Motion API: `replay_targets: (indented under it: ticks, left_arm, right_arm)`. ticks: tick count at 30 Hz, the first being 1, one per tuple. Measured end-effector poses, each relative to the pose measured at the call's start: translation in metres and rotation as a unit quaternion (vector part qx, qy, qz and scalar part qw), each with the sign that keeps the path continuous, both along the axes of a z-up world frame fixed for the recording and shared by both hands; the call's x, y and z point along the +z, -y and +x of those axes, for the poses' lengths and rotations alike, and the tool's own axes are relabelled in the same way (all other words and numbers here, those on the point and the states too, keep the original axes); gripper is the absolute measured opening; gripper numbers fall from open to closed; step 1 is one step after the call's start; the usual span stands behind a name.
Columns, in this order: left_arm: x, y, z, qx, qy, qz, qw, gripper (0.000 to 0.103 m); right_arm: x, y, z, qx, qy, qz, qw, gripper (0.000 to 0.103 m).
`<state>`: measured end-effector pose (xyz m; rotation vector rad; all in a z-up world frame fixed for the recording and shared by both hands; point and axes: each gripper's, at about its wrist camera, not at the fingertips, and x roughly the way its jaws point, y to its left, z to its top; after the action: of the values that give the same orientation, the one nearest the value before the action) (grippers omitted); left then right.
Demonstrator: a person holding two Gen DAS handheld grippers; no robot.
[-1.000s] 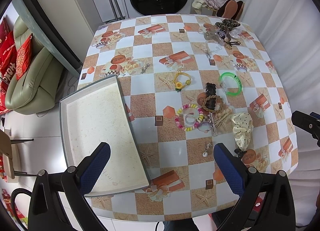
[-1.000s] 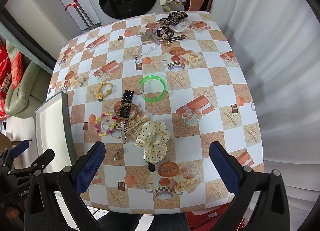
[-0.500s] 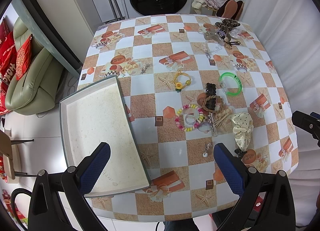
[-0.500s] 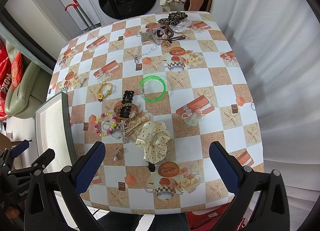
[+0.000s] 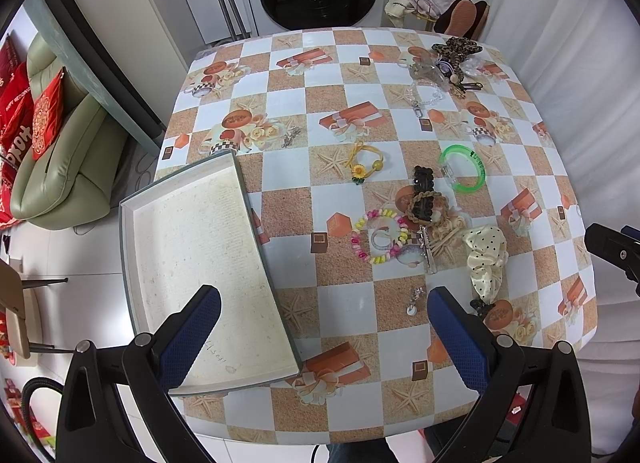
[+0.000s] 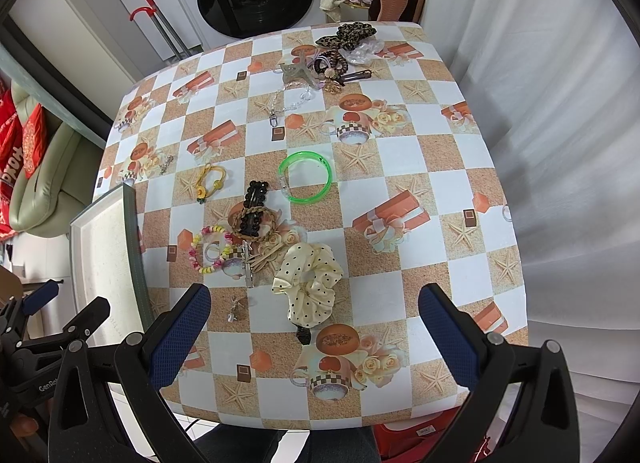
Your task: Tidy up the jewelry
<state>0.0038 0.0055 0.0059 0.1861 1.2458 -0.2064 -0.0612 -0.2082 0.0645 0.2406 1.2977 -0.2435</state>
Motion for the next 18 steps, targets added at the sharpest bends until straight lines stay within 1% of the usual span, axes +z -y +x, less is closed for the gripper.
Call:
replay_targets:
  ticks: [18]
  left_arm:
    - [0.0, 0.0003, 0.0003, 0.0, -0.001, 0.001, 1.0, 0.103]
  right_arm:
    - [-0.0017, -0.0004, 0.0009, 0.0, 0.0, 0.001, 1.0, 0.103]
